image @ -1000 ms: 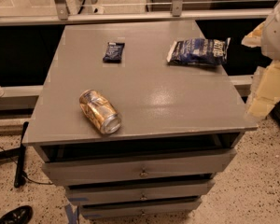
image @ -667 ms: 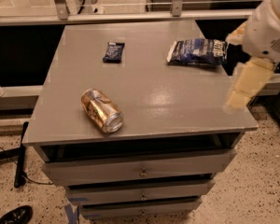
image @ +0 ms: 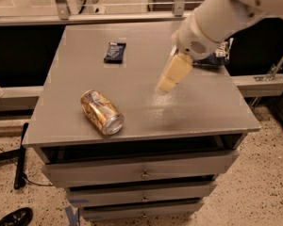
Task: Pick rxbar blueberry
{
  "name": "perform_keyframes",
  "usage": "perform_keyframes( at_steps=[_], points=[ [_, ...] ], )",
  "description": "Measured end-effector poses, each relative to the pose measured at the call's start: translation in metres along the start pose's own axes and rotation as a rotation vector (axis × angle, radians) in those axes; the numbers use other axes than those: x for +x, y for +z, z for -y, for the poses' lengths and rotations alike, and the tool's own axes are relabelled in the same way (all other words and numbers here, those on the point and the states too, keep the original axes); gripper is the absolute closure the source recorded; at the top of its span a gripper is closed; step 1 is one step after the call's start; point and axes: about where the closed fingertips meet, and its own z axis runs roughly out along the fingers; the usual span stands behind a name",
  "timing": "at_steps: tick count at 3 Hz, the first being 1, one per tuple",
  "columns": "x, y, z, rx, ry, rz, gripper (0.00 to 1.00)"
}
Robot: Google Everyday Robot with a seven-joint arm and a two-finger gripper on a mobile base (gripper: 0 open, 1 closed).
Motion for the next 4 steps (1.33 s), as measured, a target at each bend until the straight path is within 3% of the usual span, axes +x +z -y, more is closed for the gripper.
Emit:
perform_keyframes(
  at_steps=[1,3,4],
  points=[
    [-0.055,0.054,0.026,0.036,0.009,0.126,0.00],
    [-0.058,0.058,0.028,0.025,0.021,0.152,0.00],
    [-0.084,0.095,0.040,0.006,0.057,0.254,0.00]
  ],
)
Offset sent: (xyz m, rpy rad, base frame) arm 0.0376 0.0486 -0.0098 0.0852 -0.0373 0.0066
